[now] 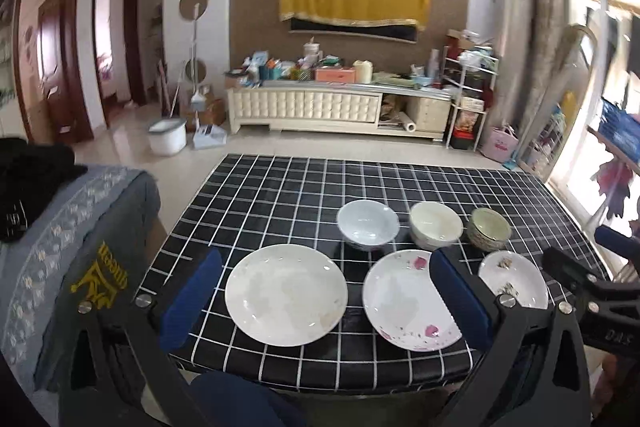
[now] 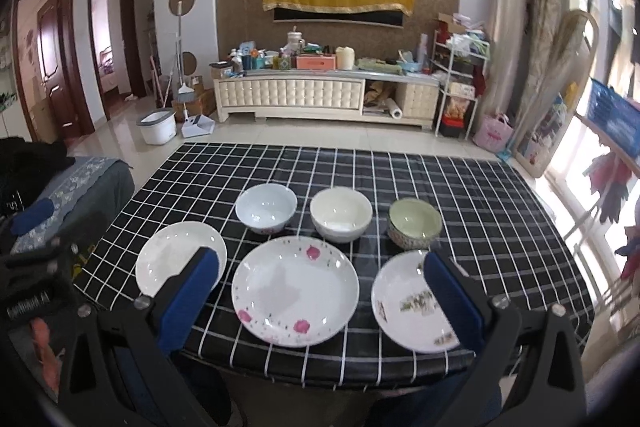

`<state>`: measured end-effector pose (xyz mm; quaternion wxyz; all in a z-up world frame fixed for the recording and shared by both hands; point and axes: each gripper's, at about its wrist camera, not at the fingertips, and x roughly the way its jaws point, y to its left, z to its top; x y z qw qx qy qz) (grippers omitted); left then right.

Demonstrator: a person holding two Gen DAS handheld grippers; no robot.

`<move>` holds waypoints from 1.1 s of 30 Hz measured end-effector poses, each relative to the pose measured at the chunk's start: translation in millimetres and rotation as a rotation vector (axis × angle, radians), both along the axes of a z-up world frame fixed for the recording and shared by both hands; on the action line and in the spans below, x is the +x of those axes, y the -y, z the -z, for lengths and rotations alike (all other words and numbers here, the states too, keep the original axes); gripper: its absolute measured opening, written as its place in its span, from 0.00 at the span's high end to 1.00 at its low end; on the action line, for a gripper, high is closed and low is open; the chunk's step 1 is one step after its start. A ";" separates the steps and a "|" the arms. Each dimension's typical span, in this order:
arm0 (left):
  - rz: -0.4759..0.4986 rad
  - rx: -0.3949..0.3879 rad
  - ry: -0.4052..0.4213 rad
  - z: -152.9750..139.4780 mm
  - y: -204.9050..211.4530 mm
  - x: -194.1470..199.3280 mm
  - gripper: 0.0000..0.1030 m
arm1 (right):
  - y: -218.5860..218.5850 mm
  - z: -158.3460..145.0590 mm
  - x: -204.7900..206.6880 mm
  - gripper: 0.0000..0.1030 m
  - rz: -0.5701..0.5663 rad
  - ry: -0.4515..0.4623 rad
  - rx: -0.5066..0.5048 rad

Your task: Organize plates and bowls

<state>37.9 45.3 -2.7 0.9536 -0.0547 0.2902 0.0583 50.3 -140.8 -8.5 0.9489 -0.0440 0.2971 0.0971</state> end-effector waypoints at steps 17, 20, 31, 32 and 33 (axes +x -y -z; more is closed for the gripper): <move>-0.124 -0.149 -0.228 69.9 -104.7 70.5 0.00 | -107.0 69.9 108.2 0.00 -0.266 -0.279 0.016; -0.125 -0.136 -0.307 92.2 -114.3 86.1 0.00 | -118.8 82.7 117.3 0.04 -0.297 -0.301 0.009; -0.151 -0.211 -0.487 173.7 -145.7 120.1 0.19 | -151.5 150.8 163.6 0.27 -0.331 -0.464 -0.066; -0.153 -0.231 -0.502 181.6 -150.2 122.2 0.21 | -153.2 155.5 166.7 0.28 -0.339 -0.476 -0.065; -0.153 -0.242 -0.511 184.2 -151.2 122.3 0.25 | -155.1 158.8 168.2 0.29 -0.341 -0.483 -0.067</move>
